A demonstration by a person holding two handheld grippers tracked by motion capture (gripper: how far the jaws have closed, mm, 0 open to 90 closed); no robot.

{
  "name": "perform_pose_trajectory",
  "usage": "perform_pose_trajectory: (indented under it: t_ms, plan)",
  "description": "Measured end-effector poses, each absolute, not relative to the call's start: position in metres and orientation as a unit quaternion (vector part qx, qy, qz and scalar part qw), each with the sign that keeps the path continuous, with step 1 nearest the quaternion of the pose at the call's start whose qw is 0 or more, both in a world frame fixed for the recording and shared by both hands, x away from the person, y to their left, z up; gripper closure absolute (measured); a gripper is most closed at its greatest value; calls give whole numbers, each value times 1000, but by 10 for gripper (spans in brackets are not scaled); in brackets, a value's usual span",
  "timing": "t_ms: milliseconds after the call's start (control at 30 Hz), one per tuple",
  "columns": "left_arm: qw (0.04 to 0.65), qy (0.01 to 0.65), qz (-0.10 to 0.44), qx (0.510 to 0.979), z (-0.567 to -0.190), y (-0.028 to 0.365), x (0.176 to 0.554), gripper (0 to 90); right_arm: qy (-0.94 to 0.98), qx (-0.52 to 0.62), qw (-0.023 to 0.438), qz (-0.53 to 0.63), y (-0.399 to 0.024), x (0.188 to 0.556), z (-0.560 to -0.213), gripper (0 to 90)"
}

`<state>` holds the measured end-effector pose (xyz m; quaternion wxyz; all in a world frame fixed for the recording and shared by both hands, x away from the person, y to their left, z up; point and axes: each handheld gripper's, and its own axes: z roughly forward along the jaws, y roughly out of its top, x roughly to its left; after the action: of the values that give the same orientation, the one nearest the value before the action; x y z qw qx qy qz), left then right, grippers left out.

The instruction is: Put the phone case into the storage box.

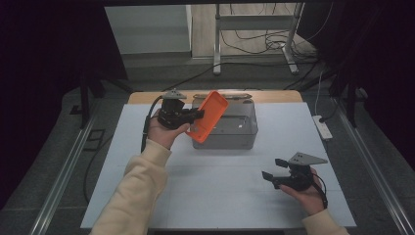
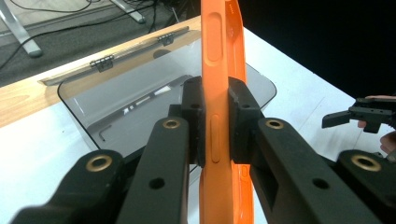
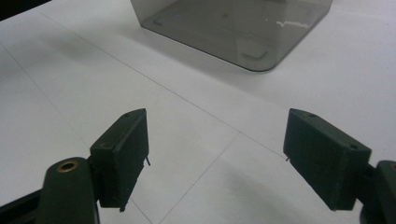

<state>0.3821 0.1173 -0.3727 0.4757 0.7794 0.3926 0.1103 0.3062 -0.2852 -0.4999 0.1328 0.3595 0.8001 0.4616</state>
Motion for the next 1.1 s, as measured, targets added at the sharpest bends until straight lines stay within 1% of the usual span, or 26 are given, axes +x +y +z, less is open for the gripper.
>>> perform_pose_trajectory:
  t_ms: [300,1100]
  plan:
    - [476,398,115,775,-370,116,388,800,801,358,136,460,-285,306,-500,224]
    - [438,436,137,774,-362,110,414,799,802,360,136,458,-285,307,-501,223]
